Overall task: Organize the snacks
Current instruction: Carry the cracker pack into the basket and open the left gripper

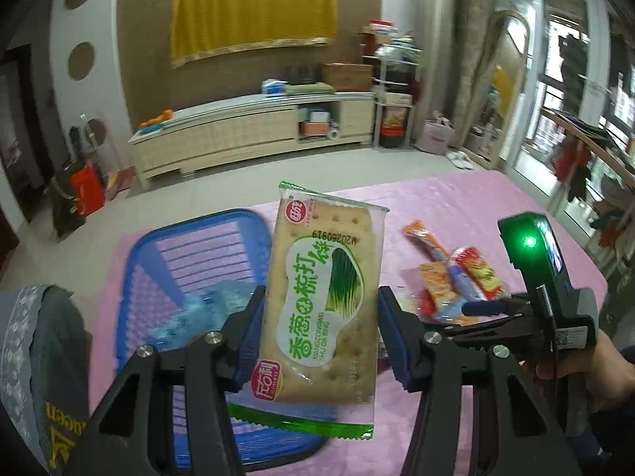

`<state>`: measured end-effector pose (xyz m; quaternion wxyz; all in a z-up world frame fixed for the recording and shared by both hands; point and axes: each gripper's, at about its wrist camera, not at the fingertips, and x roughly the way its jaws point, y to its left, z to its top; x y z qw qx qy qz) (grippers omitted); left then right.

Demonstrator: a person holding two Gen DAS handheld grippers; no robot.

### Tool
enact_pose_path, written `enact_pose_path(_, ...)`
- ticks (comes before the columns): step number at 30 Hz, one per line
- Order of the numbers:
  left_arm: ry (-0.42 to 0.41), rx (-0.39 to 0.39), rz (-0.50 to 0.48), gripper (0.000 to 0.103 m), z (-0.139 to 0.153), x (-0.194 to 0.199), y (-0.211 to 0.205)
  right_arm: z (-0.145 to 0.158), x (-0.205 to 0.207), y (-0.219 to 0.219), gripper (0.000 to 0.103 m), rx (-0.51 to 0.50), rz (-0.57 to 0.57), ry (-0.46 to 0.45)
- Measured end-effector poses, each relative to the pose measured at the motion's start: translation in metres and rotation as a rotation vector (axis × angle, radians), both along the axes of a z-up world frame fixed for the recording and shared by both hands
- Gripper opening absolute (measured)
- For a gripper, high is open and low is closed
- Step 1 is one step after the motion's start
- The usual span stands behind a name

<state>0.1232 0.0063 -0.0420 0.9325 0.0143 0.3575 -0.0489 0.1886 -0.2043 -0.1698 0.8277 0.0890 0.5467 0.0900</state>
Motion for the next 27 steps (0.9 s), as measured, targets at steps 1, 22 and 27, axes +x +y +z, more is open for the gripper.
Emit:
enact_pose_path(1, 0.003, 0.000, 0.016, 0.052, 0.000, -0.001, 0.007, -0.006, 0.004, 0.003, 0.086, 0.005, -0.009, 0.017)
enact_pose_path(22, 0.297, -0.170, 0.198, 0.052, -0.067, 0.021, 0.089, -0.057, 0.052, 0.034, 0.077, -0.119, -0.157, 0.119)
enact_pose_path(27, 0.335, -0.193, 0.194, 0.052, -0.077, 0.024, 0.084, -0.057, 0.053, 0.037, 0.058, -0.186, -0.136, 0.099)
